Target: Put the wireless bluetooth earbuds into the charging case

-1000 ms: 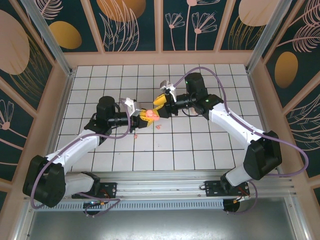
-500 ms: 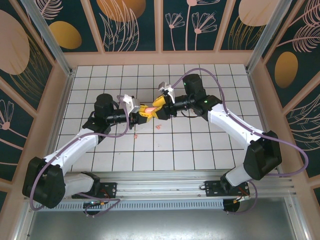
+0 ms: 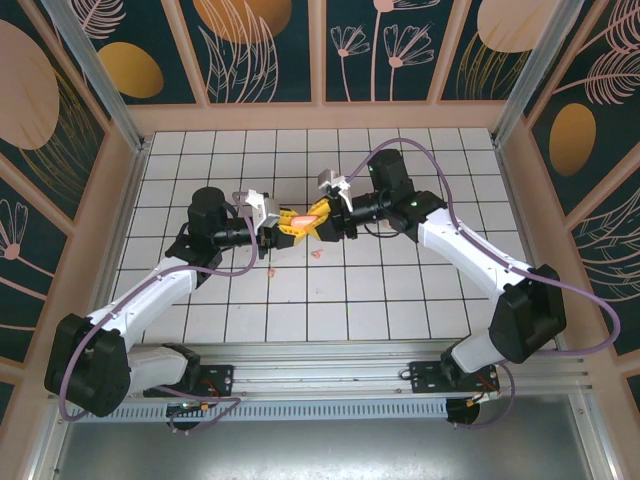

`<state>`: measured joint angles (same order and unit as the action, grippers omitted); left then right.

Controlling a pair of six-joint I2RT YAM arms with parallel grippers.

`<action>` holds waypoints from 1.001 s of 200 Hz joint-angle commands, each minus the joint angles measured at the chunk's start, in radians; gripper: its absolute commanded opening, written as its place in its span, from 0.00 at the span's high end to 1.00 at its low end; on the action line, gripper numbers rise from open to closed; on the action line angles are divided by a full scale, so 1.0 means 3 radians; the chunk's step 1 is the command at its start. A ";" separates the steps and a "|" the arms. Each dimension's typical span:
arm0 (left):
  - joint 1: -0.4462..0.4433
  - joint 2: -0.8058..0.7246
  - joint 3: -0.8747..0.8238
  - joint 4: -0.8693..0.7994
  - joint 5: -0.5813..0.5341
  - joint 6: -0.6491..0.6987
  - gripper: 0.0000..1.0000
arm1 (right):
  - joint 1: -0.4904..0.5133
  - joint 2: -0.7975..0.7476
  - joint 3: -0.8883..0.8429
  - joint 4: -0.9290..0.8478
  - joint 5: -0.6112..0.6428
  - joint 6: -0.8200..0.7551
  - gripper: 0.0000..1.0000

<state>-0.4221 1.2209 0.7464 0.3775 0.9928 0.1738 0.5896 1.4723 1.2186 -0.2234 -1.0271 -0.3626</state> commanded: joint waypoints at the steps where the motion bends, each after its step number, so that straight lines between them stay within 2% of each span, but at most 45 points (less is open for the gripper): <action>1: -0.0017 -0.0111 0.0047 0.0165 0.0109 -0.0016 0.89 | -0.0017 -0.0043 0.0095 -0.0089 -0.0087 -0.0115 0.75; 29: -0.0018 -0.0137 0.0026 0.0151 0.0042 -0.0057 0.72 | -0.0019 -0.0135 0.0043 -0.0029 -0.0051 -0.0123 0.86; 56: -0.0017 -0.0167 -0.0044 0.0211 0.0025 -0.0164 0.57 | -0.0040 -0.0245 -0.0037 0.0052 -0.0047 -0.0127 0.90; 79: -0.0014 -0.0189 -0.0084 0.0256 0.0036 -0.0204 0.56 | -0.0058 -0.0313 -0.0083 0.0117 -0.0082 -0.0132 0.90; 119: -0.0013 -0.0190 -0.0053 0.0243 0.0098 -0.0216 0.63 | -0.0063 -0.0321 -0.0107 0.0133 -0.0167 -0.0143 0.90; 155: -0.0021 -0.0189 -0.0041 0.0359 0.0235 -0.0334 0.57 | -0.0050 -0.0286 -0.0100 0.0140 -0.0204 -0.0121 0.90; 181: -0.0019 -0.0190 -0.0018 0.0332 0.0299 -0.0330 0.69 | -0.0043 -0.0281 -0.0110 0.0185 -0.0201 -0.0093 0.90; 200: -0.0020 -0.0194 -0.0011 0.0333 0.0321 -0.0334 0.70 | -0.0032 -0.0268 -0.0105 0.0185 -0.0197 -0.0082 0.90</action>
<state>-0.4255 1.1786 0.7300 0.4419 1.0420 0.0811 0.5758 1.3960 1.1957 -0.2096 -1.0569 -0.3939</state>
